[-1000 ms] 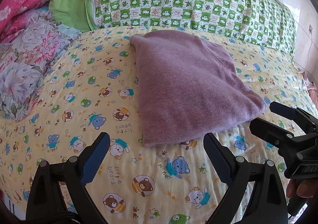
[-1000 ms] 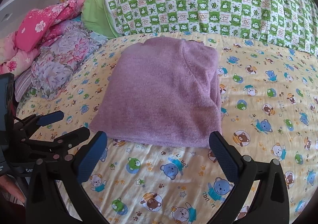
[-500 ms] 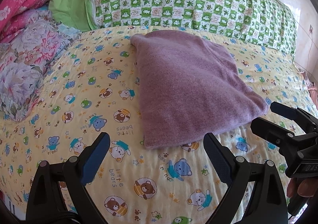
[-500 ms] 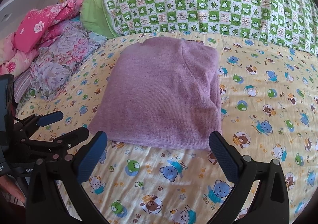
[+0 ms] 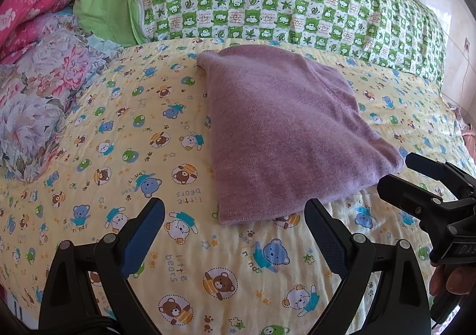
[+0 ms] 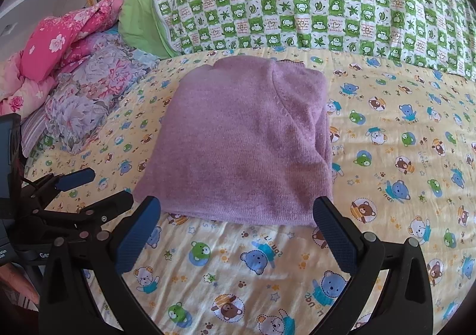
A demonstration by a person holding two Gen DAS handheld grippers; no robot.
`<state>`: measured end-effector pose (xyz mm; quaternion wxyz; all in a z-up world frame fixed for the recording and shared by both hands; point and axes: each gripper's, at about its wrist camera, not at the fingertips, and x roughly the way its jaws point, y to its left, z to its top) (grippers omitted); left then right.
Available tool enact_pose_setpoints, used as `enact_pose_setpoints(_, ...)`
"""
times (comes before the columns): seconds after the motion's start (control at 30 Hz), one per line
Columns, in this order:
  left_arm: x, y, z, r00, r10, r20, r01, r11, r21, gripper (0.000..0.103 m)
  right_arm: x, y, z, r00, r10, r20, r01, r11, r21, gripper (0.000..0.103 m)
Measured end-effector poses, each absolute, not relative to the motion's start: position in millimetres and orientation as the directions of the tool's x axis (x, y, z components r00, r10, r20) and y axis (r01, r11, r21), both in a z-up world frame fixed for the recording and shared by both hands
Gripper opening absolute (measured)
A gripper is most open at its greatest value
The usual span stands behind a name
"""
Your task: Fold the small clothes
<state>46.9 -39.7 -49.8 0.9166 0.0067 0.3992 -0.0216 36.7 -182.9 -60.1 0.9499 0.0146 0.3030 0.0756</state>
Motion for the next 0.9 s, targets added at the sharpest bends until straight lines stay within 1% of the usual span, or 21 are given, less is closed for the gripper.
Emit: enact_pose_setpoints(0.9, 49.5, -42.0, -48.7, 0.675, -0.036, -0.737, 0.047, 0.999, -0.005, 0.095, 41.9, -177.9, -57.7, 0.806, 0.159, -0.571, -0.130, 0.987, 0.091, 0.102)
